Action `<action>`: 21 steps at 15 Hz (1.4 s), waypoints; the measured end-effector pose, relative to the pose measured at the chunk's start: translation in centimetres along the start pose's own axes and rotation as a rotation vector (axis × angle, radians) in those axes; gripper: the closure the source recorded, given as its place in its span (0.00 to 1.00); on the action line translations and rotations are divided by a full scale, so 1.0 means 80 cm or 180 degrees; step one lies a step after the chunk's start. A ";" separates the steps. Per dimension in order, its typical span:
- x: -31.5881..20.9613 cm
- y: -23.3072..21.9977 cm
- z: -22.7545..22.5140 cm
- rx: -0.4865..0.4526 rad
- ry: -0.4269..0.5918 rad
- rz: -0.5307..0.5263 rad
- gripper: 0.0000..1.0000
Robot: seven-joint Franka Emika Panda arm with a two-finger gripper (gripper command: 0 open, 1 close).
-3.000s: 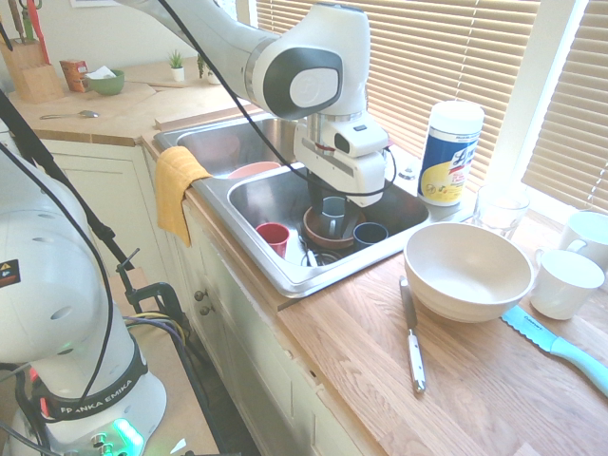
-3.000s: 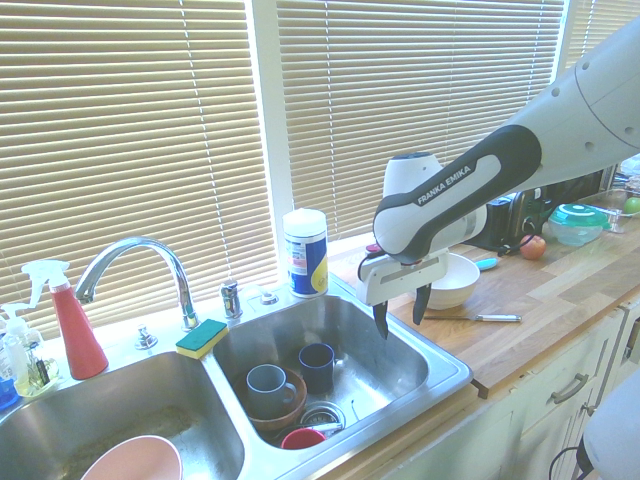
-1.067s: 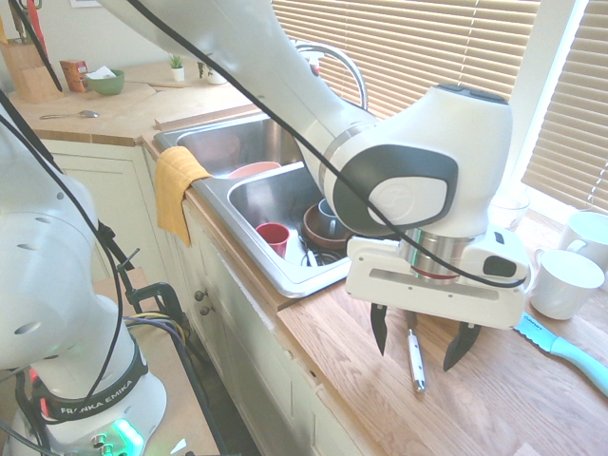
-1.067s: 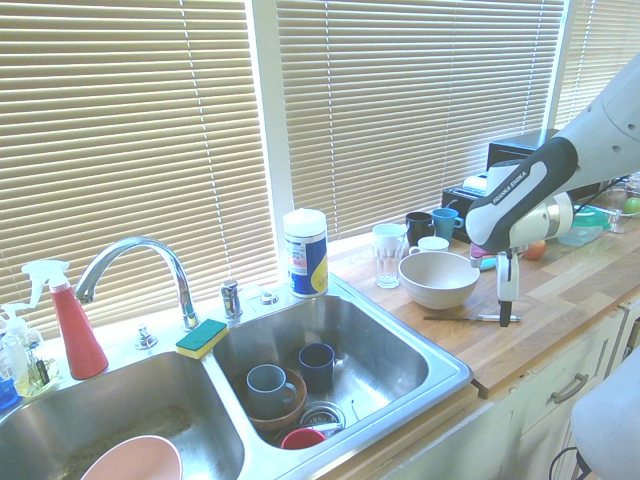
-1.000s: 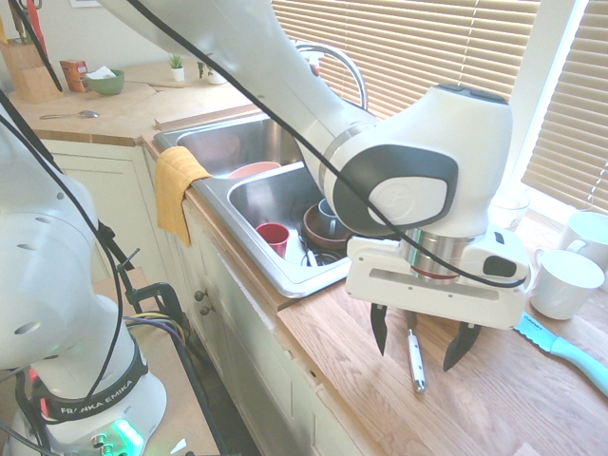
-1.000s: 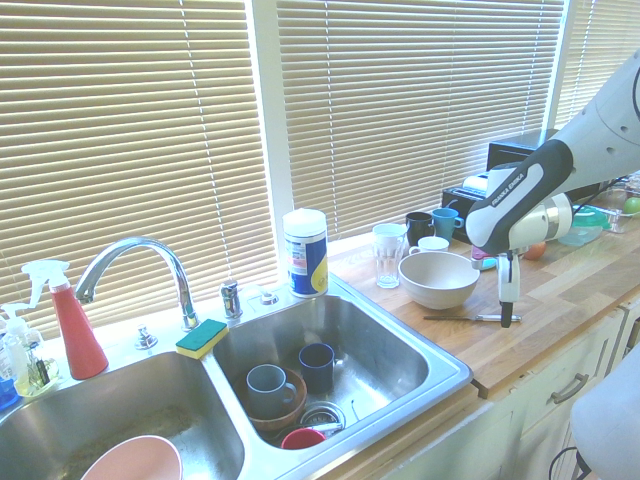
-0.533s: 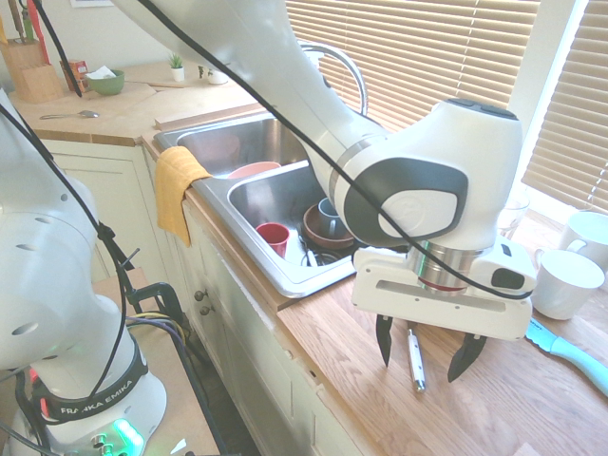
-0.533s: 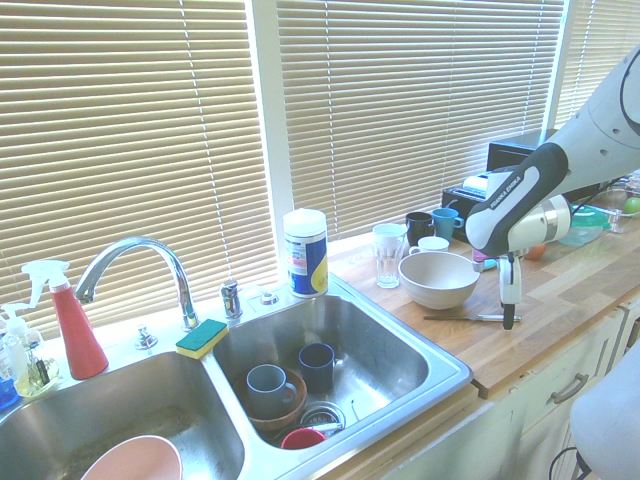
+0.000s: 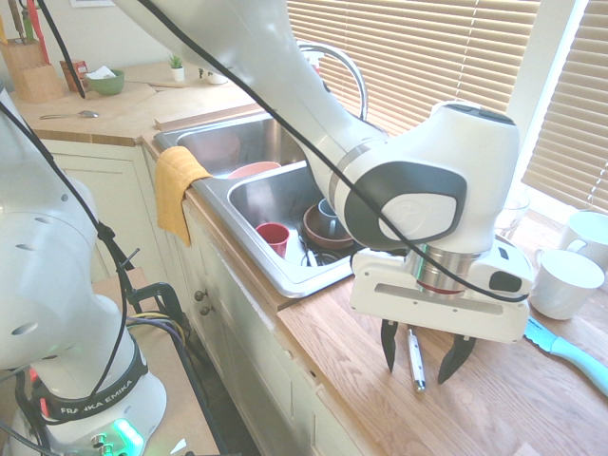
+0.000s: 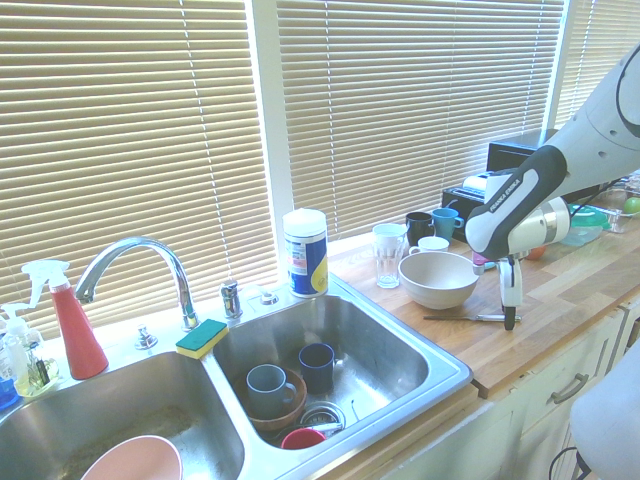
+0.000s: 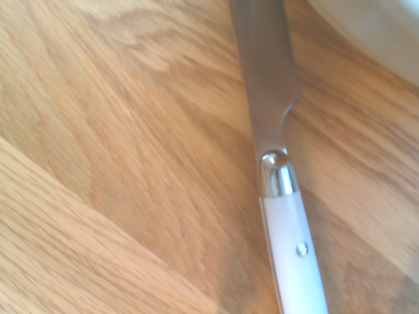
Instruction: Put the knife into the sink
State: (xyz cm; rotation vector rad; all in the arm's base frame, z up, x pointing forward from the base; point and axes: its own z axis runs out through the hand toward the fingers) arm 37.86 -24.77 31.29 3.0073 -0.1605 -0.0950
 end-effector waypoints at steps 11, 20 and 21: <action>0.005 -0.007 -0.002 -0.0011 0.0019 -0.0045 1.00; 0.008 -0.019 -0.004 -0.0041 0.0012 -0.0077 1.00; 0.008 -0.026 -0.005 -0.0039 0.0009 -0.0103 1.00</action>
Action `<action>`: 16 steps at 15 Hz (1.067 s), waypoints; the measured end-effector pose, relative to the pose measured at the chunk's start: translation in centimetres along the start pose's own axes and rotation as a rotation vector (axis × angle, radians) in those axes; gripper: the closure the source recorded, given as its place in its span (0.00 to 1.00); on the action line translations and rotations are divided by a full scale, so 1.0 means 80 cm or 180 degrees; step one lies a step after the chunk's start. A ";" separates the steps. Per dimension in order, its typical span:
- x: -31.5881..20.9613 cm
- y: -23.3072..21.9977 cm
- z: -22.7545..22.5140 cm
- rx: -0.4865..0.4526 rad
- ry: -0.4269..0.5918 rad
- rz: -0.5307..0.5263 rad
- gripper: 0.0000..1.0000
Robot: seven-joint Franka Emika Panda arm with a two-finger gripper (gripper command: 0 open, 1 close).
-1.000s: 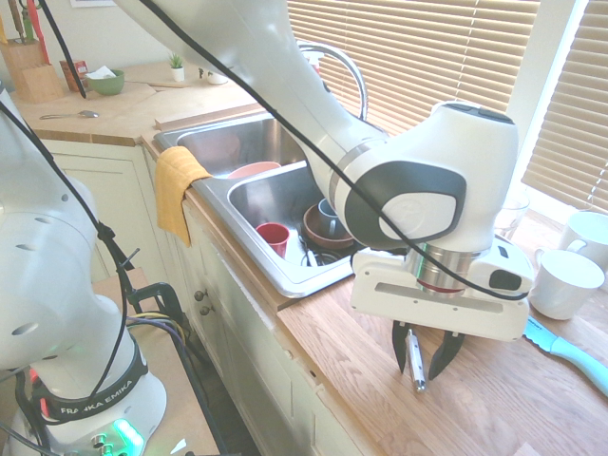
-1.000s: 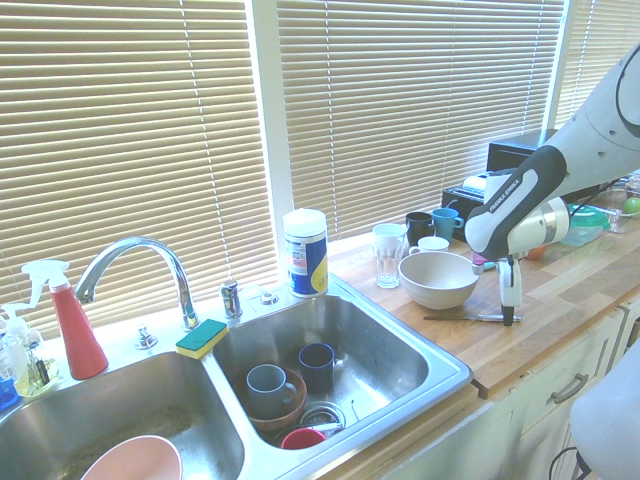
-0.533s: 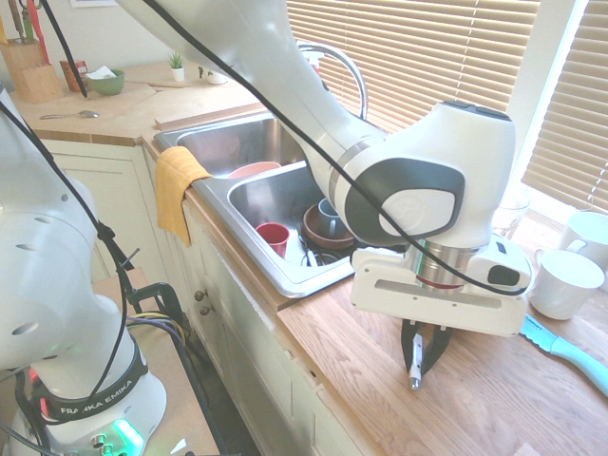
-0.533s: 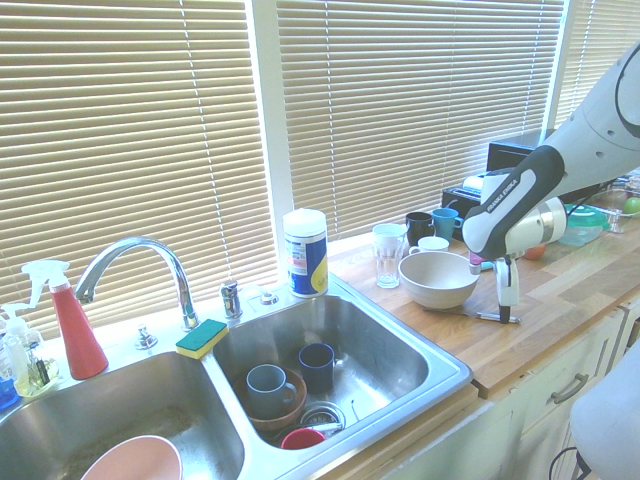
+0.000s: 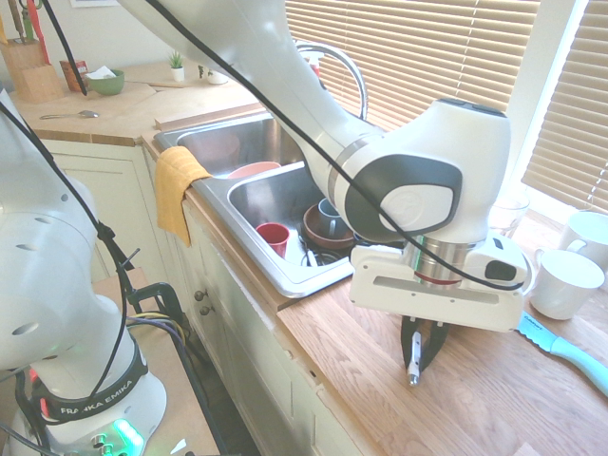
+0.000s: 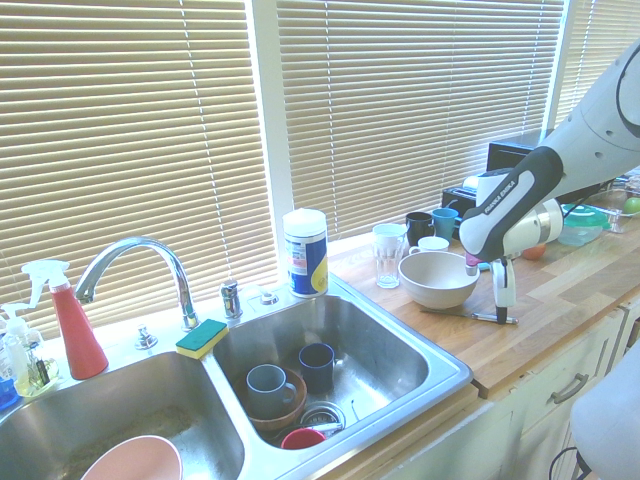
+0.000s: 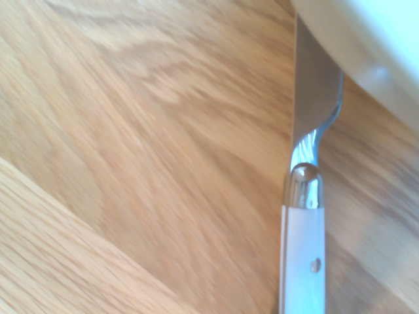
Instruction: Put the knife into the sink
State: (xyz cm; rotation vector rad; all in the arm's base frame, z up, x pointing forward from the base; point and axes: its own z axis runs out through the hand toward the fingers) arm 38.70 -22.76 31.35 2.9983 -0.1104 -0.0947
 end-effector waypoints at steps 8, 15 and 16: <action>-0.035 -0.141 -0.020 -0.0015 0.0016 -0.0296 1.00; -0.031 -0.260 -0.129 -0.0066 0.0373 -0.0199 1.00; -0.030 -0.288 -0.137 0.0017 0.0422 -0.0036 1.00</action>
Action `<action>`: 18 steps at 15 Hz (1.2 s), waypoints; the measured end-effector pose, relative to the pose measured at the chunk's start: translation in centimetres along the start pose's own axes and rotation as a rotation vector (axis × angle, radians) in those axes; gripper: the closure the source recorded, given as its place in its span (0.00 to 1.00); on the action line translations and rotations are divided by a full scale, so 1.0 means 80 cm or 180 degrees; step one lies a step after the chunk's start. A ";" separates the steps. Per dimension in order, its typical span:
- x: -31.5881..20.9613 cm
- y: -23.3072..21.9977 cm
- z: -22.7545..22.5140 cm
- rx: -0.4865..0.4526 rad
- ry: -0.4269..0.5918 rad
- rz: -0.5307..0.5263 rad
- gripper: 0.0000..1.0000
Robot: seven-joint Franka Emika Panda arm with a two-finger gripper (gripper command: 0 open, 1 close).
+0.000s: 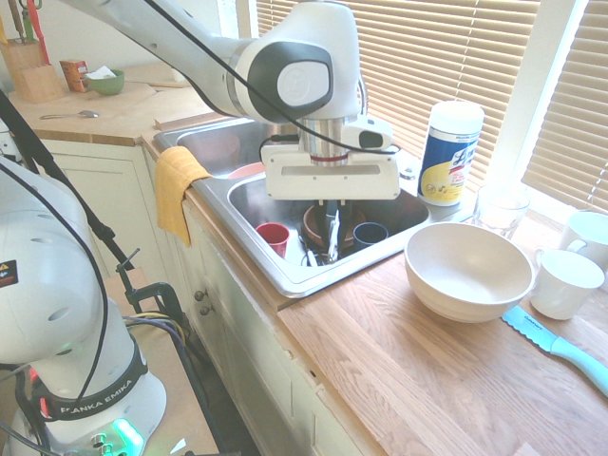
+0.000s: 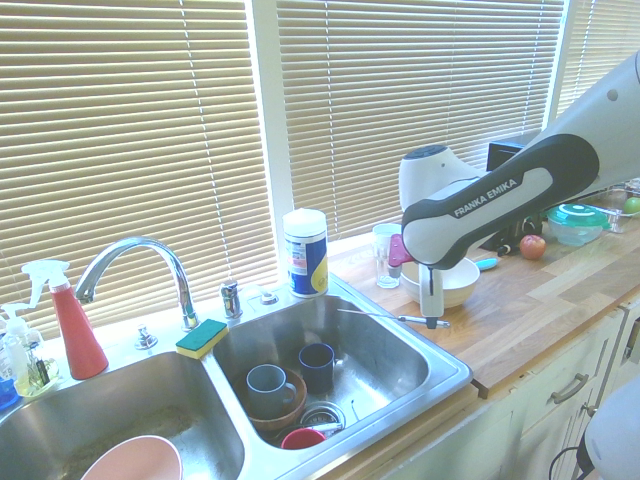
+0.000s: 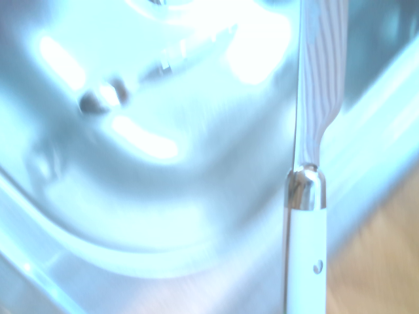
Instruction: Put the knife into the sink
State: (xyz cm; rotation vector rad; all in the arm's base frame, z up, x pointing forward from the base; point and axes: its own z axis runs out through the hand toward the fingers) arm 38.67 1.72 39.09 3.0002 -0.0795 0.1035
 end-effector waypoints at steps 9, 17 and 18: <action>0.085 -0.199 0.086 0.0495 0.0174 0.1696 1.00; 0.119 -0.261 0.194 0.0436 0.0053 0.2758 1.00; 0.120 -0.266 0.208 0.0426 0.0037 0.2765 1.00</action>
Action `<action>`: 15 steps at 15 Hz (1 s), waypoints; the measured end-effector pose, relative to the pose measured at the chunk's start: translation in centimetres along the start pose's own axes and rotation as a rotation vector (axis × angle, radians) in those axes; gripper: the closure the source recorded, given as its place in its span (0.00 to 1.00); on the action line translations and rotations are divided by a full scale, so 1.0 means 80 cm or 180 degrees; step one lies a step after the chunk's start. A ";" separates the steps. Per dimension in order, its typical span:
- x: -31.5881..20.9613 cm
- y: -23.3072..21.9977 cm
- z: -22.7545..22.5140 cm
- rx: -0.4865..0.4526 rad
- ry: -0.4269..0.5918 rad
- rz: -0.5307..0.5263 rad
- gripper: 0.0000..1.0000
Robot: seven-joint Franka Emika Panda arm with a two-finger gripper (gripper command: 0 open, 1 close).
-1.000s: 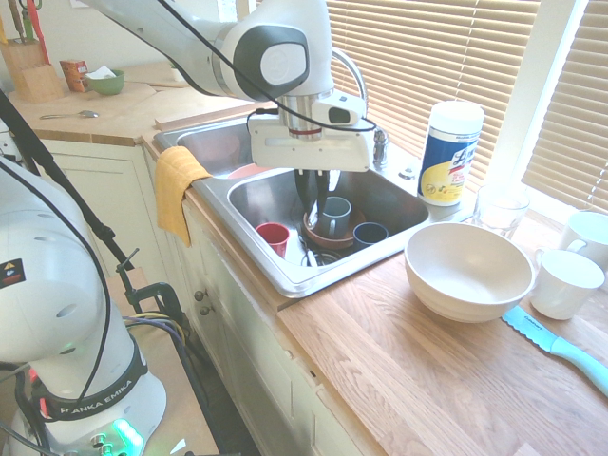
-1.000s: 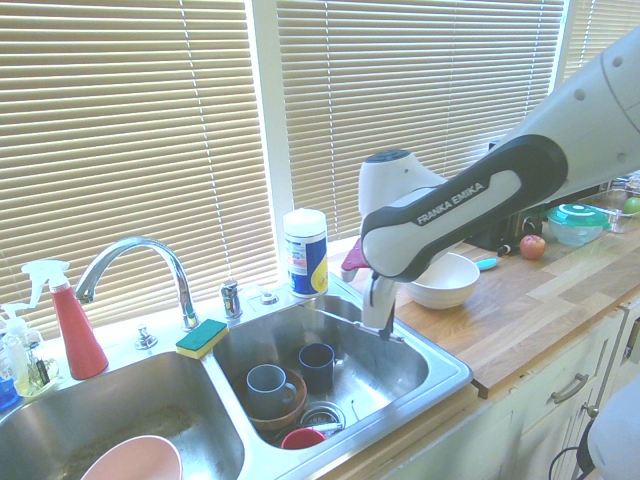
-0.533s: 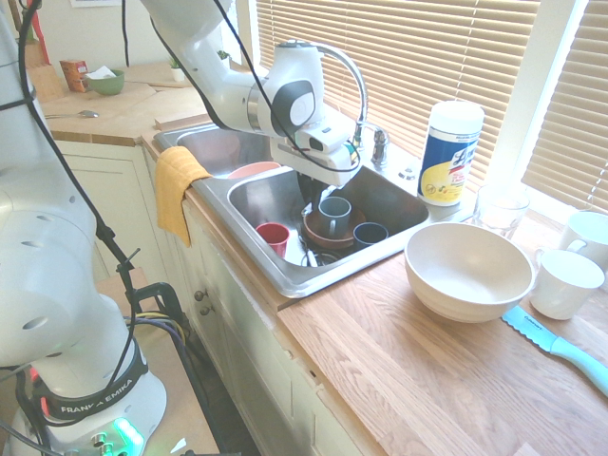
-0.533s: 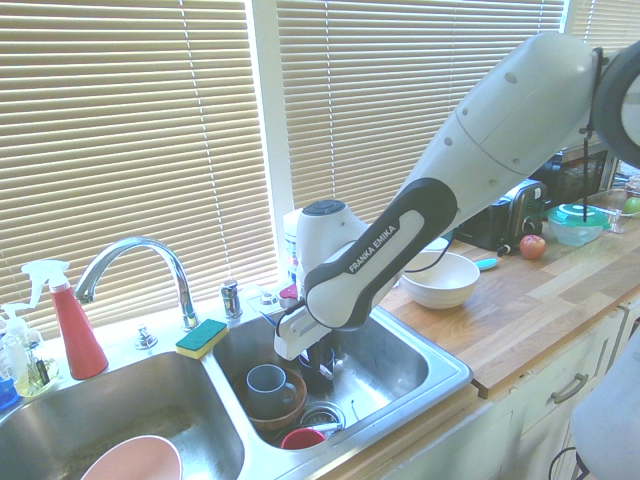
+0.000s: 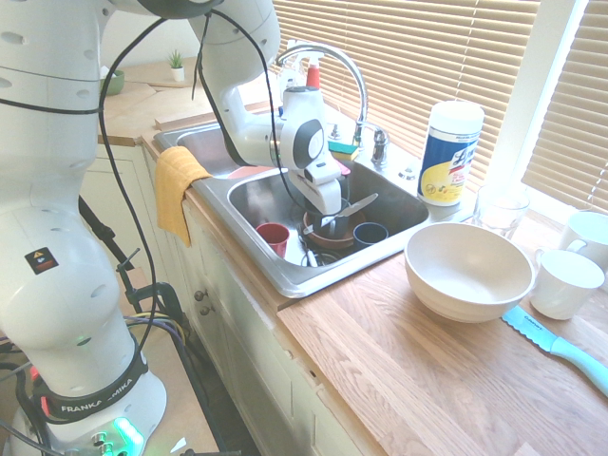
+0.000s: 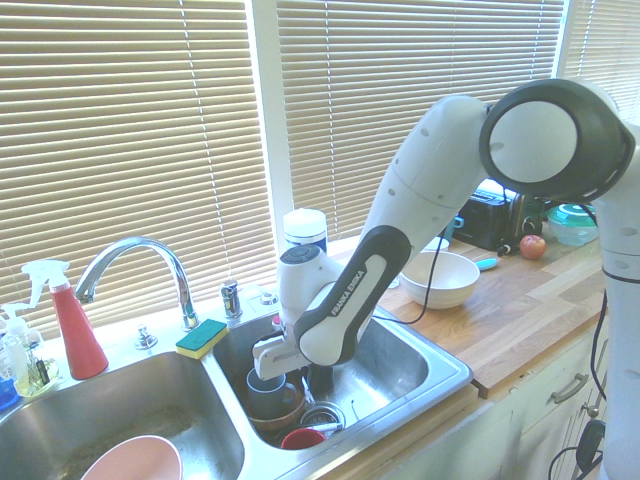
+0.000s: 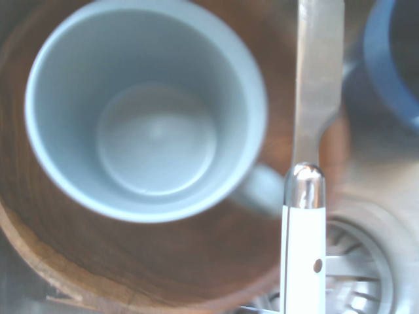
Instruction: Put the knife into the sink
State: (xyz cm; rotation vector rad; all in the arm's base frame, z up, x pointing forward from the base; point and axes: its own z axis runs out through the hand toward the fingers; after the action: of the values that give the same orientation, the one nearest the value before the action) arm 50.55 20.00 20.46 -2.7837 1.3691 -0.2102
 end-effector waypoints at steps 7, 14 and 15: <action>0.016 0.005 0.031 -0.0030 -0.0038 0.0070 1.00; 0.032 0.013 0.061 -0.0118 -0.0137 -0.0035 0.00; 0.033 0.012 0.060 -0.0114 -0.0156 -0.0059 0.00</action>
State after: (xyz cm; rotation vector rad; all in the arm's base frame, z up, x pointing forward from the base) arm 52.00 17.17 15.87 -2.8114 1.3500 -0.1183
